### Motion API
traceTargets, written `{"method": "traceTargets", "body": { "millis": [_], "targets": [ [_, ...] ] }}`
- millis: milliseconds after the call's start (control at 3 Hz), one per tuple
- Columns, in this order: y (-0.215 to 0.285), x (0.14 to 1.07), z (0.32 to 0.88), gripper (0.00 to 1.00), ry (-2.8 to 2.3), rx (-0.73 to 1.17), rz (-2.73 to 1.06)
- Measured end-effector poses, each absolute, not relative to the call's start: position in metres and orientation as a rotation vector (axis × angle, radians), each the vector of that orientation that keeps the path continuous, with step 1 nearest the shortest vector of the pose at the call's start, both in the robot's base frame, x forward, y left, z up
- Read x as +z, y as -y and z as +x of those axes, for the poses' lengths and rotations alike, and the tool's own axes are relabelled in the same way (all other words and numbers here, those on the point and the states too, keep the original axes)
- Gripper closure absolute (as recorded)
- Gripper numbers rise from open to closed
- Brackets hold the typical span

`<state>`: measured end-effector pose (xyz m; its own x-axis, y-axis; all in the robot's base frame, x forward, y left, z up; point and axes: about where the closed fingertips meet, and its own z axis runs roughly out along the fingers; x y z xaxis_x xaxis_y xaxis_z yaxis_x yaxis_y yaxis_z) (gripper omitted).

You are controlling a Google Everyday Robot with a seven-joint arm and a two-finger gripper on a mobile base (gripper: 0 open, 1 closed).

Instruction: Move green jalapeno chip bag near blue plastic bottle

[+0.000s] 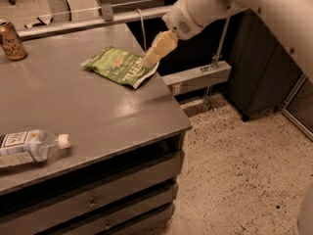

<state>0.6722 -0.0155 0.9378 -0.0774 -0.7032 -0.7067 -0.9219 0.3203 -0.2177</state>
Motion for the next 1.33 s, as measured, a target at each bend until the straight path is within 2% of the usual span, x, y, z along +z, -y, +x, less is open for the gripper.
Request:
{"method": "traceTargets", "body": {
  "millis": [667, 1333],
  "targets": [
    [-0.069, 0.910, 0.698, 0.00, -1.756, 0.571, -1.418],
    [-0.099, 0.861, 0.709, 0.00, -1.777, 0.648, -1.418]
  ]
}}
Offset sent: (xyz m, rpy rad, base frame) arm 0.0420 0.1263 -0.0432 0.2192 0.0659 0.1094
